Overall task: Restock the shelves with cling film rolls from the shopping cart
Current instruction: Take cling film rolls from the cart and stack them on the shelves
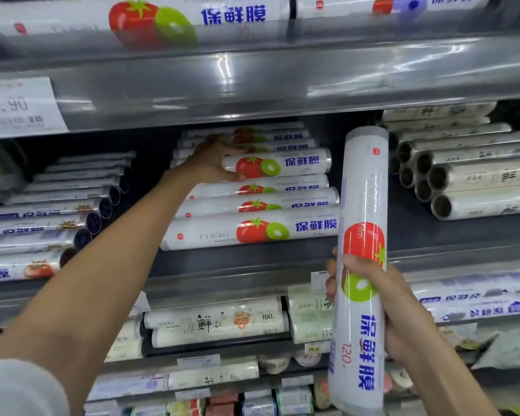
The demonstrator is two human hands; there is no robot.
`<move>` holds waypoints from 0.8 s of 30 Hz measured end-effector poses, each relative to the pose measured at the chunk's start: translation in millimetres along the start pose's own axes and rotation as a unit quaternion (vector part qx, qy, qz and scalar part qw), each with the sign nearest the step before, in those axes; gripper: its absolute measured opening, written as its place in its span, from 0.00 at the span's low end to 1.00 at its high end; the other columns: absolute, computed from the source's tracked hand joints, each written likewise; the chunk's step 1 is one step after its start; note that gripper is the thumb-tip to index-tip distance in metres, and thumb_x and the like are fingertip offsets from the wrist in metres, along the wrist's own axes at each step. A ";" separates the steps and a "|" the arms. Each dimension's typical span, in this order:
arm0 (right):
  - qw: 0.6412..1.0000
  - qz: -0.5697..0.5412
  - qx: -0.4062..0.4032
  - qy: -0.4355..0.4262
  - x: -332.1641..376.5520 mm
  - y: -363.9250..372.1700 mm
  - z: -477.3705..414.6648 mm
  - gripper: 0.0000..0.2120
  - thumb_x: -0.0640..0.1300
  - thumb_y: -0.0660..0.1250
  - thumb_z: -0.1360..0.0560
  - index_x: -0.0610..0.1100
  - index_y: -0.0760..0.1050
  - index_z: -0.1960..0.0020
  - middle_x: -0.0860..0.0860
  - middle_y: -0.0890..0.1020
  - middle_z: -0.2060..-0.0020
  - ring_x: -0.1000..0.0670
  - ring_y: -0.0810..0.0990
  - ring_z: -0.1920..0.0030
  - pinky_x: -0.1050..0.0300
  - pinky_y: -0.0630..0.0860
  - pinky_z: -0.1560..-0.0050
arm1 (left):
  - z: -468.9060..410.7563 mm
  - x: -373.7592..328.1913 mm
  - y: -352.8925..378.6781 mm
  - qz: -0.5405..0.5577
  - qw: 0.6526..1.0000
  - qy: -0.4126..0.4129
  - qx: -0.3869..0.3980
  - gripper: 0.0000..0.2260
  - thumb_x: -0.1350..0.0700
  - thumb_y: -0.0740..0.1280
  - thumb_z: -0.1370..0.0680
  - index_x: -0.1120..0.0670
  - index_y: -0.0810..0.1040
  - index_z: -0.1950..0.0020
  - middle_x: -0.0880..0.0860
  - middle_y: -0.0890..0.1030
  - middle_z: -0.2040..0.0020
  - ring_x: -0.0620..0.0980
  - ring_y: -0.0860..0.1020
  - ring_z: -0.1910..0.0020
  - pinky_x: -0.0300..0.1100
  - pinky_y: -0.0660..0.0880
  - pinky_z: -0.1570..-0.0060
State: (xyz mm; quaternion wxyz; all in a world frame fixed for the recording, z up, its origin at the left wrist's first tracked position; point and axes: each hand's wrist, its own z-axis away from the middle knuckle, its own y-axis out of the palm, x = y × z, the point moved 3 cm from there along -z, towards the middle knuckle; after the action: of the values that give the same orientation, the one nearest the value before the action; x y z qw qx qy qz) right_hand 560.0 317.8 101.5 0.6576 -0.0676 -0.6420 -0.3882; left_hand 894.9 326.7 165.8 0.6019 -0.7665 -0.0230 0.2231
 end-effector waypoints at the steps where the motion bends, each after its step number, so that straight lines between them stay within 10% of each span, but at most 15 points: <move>1: 1.000 0.004 0.001 0.001 0.1 -0.2 -0.6 0.18 0.52 0.80 0.49 0.48 0.83 0.61 0.44 0.81 0.64 0.48 0.80 0.67 0.56 0.78 0.66 | 1.3 2.7 0.1 0.007 1.000 0.001 -0.001 0.30 0.48 0.75 0.31 0.50 0.72 0.31 0.57 0.70 0.32 0.56 0.67 0.33 0.45 0.64 0.33; 24: 0.999 0.017 -0.016 0.043 1.2 12.8 -17.0 0.24 0.55 0.83 0.54 0.46 0.82 0.61 0.42 0.82 0.64 0.46 0.81 0.67 0.54 0.78 0.65 | 24.0 6.7 -2.2 0.015 0.996 0.006 -0.087 0.29 0.56 0.74 0.29 0.55 0.70 0.30 0.56 0.70 0.30 0.54 0.67 0.30 0.37 0.58 0.34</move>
State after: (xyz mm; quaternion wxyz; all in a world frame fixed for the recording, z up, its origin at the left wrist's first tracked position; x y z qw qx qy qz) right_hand 581.0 316.1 105.0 0.6899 -0.0717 -0.6057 -0.3898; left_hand 892.6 351.2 161.6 0.5300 -0.8174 -0.0272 0.2241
